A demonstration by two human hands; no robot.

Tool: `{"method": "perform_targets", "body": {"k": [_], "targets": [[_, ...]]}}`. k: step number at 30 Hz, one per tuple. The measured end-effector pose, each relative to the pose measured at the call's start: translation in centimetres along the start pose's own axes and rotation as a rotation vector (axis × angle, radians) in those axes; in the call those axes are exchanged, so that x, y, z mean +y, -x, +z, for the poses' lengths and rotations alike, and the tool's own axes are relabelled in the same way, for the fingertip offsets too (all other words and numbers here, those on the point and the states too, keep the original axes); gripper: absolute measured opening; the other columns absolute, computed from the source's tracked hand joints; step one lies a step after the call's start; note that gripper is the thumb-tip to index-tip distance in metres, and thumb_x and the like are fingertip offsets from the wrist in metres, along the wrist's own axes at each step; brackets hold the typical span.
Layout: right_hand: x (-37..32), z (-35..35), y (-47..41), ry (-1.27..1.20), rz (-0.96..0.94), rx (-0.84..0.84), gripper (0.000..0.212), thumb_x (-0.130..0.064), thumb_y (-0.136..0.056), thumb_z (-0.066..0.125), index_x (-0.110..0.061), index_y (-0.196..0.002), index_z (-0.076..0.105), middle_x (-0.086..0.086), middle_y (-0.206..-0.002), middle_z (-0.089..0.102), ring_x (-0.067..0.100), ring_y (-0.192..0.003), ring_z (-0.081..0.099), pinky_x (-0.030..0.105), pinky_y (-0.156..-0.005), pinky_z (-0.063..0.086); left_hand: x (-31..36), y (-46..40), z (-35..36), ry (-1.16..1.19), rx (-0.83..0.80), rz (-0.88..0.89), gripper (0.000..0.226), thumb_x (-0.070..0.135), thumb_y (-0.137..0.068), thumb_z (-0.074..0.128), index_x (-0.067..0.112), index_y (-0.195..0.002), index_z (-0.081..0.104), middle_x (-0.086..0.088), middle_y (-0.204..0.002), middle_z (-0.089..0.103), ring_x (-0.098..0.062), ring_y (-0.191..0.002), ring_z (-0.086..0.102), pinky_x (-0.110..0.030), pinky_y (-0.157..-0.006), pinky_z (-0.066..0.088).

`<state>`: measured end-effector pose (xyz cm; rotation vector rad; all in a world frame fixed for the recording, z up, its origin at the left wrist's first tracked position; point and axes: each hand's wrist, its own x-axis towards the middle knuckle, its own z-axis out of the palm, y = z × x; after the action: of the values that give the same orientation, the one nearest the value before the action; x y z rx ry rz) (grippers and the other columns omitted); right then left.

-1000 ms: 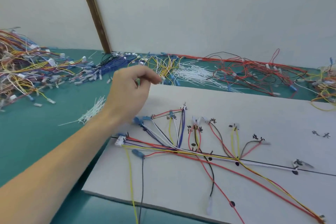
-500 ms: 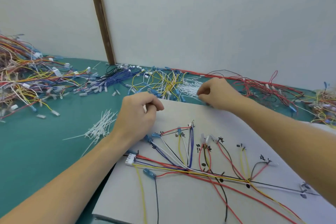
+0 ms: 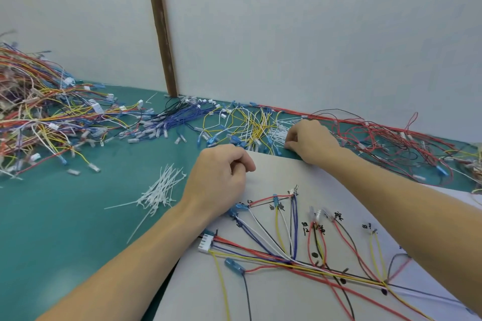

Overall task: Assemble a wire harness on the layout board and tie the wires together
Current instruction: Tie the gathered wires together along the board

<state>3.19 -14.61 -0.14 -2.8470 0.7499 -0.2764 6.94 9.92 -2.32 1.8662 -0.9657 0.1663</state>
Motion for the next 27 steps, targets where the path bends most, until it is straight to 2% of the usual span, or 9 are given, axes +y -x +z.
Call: {"method": "perform_targets", "body": {"k": [7,10,13,15,18,20,23,25,27], "targets": [[-0.2,-0.5,0.1,0.032,-0.009,-0.075,0.02,-0.01,-0.094,0.057,0.004,-0.095,0.071,0.021,-0.098,0.073,0.039,-0.092,0.069,0.048,-0.082,0.058,0.0,0.0,0.0,-0.007,-0.019,-0.028,0.034,0.011,-0.076,0.045,0.024,-0.074,0.077,0.015,-0.08,0.072,-0.009,-0.078,0.069,-0.037,-0.073,0.058],[0.2,-0.6,0.6,-0.016,-0.013,-0.032,0.02,-0.014,-0.098,0.053,-0.003,-0.095,0.069,0.017,-0.101,0.073,0.038,-0.095,0.067,0.046,-0.083,0.057,-0.2,0.0,0.0,-0.002,-0.021,-0.036,0.034,0.012,-0.076,0.045,0.025,-0.073,0.076,0.016,-0.079,0.072,-0.009,-0.077,0.069,-0.037,-0.072,0.058],[0.6,-1.1,1.3,-0.087,-0.016,0.109,0.013,-0.015,-0.098,0.053,-0.013,-0.099,0.066,0.012,-0.103,0.071,0.036,-0.097,0.064,0.046,-0.086,0.054,-0.3,0.0,0.1,-0.003,-0.02,-0.046,0.034,0.011,-0.074,0.045,0.025,-0.072,0.076,0.018,-0.076,0.072,-0.008,-0.073,0.068,-0.035,-0.07,0.057],[0.8,-1.6,1.9,-0.138,-0.024,0.191,0.019,-0.011,-0.098,0.054,-0.012,-0.112,0.068,0.015,-0.107,0.072,0.036,-0.103,0.064,0.046,-0.092,0.051,-0.2,0.0,0.1,-0.006,-0.024,-0.055,0.034,0.01,-0.073,0.046,0.027,-0.07,0.075,0.019,-0.074,0.072,-0.007,-0.073,0.068,-0.031,-0.071,0.056],[0.6,-2.7,3.0,-0.151,-0.015,0.191,0.033,0.0,-0.096,0.055,-0.005,-0.126,0.068,0.018,-0.11,0.074,0.036,-0.108,0.064,0.043,-0.097,0.05,-0.2,-0.1,0.0,-0.018,-0.046,-0.069,0.037,0.004,-0.077,0.049,0.029,-0.07,0.075,0.015,-0.074,0.074,-0.009,-0.07,0.069,-0.031,-0.07,0.056],[-0.2,-3.5,4.2,-0.247,0.018,0.174,0.033,0.001,-0.096,0.05,-0.007,-0.118,0.073,0.016,-0.106,0.074,0.032,-0.096,0.065,0.035,-0.085,0.049,-0.2,0.0,-0.1,-0.019,-0.054,-0.082,0.038,0.0,-0.079,0.05,0.029,-0.071,0.075,0.013,-0.074,0.074,-0.01,-0.07,0.07,-0.03,-0.069,0.057],[-2.6,-4.6,7.5,-0.385,0.022,0.186,0.028,-0.009,-0.097,0.043,-0.018,-0.1,0.07,0.0,-0.082,0.066,0.02,-0.068,0.057,0.027,-0.06,0.036,-0.3,0.1,-0.1,-0.017,-0.056,-0.089,0.037,-0.001,-0.08,0.051,0.025,-0.073,0.077,0.016,-0.074,0.073,-0.002,-0.069,0.067,-0.023,-0.068,0.054],[-4.8,-5.1,10.9,-0.405,-0.056,0.121,0.023,-0.017,-0.097,0.044,-0.022,-0.088,0.064,-0.011,-0.066,0.057,0.007,-0.056,0.048,0.026,-0.053,0.03,-0.4,0.0,-0.1,-0.015,-0.056,-0.088,0.036,0.0,-0.079,0.051,0.023,-0.074,0.078,0.014,-0.072,0.072,-0.003,-0.067,0.066,-0.023,-0.066,0.054],[-7.3,-5.2,15.2,-0.446,-0.163,0.0,0.02,-0.024,-0.094,0.046,-0.024,-0.082,0.063,-0.012,-0.056,0.056,0.005,-0.049,0.047,0.025,-0.048,0.033,-0.4,-0.1,0.0,-0.016,-0.059,-0.082,0.037,-0.001,-0.077,0.051,0.024,-0.072,0.077,0.012,-0.07,0.072,-0.01,-0.063,0.066,-0.026,-0.062,0.054]]}}
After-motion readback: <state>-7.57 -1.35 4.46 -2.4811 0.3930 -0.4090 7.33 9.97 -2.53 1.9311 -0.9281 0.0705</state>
